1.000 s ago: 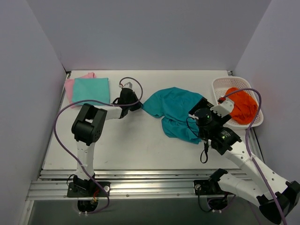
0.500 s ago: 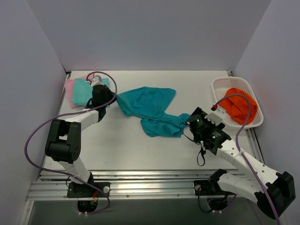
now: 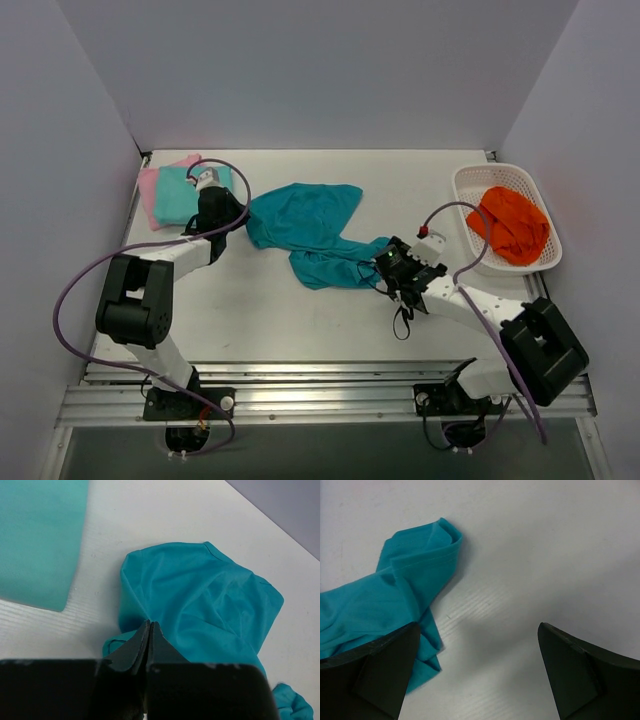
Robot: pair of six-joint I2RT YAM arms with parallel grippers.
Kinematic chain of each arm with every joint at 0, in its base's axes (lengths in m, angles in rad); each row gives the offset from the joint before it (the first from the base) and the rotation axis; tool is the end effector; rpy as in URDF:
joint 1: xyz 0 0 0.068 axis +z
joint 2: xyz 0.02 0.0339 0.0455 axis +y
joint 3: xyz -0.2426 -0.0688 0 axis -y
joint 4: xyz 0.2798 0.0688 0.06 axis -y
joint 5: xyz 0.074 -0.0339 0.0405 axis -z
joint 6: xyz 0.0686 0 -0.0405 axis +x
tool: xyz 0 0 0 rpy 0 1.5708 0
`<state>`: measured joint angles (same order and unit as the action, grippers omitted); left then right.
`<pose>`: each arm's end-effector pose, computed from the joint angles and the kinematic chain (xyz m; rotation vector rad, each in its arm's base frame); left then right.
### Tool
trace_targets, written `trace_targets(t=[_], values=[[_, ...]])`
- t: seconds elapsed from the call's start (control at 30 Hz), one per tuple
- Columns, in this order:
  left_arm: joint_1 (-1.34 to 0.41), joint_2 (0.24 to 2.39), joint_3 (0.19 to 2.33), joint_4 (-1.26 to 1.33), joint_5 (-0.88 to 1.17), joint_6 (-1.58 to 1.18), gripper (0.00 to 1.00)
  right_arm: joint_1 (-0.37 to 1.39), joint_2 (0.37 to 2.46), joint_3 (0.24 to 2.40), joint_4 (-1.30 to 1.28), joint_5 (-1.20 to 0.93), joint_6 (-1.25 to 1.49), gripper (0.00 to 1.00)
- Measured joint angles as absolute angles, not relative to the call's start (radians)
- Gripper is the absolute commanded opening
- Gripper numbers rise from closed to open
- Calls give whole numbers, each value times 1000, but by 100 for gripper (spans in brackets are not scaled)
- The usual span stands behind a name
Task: Fold and stack the t-shirts
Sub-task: Flatten out the tshirt
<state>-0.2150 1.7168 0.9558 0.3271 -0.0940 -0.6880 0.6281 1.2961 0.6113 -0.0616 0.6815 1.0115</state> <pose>0.4199 -0.0851 0.1442 -0.5362 1.9639 -0.4810 0.2700 0.1427 0.1301 0.7216 2.0047 0.1635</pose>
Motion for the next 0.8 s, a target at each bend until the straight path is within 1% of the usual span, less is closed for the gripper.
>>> trace_targets(t=[0.13,0.3,0.53,0.67,0.7,0.73,0.8], values=[[-215,1718,956,333,-90,-688,2,628,1430,698,33,662,985,100],[-215,1731,956,353,-80,-690,2,621,1524,804,101,650,957,100],[-215,1756,956,356,-72,-690,2,606,1586,865,134,638,932,99],[-215,1758,956,357,-70,-690,2,581,1610,867,136,628,931,95],[-215,1760,956,357,-70,-690,2,576,1614,866,136,627,931,93],[-215,1762,956,359,-70,-690,2,574,1617,866,136,627,931,84],[-215,1767,956,360,-70,-690,2,566,1617,864,138,626,933,70]])
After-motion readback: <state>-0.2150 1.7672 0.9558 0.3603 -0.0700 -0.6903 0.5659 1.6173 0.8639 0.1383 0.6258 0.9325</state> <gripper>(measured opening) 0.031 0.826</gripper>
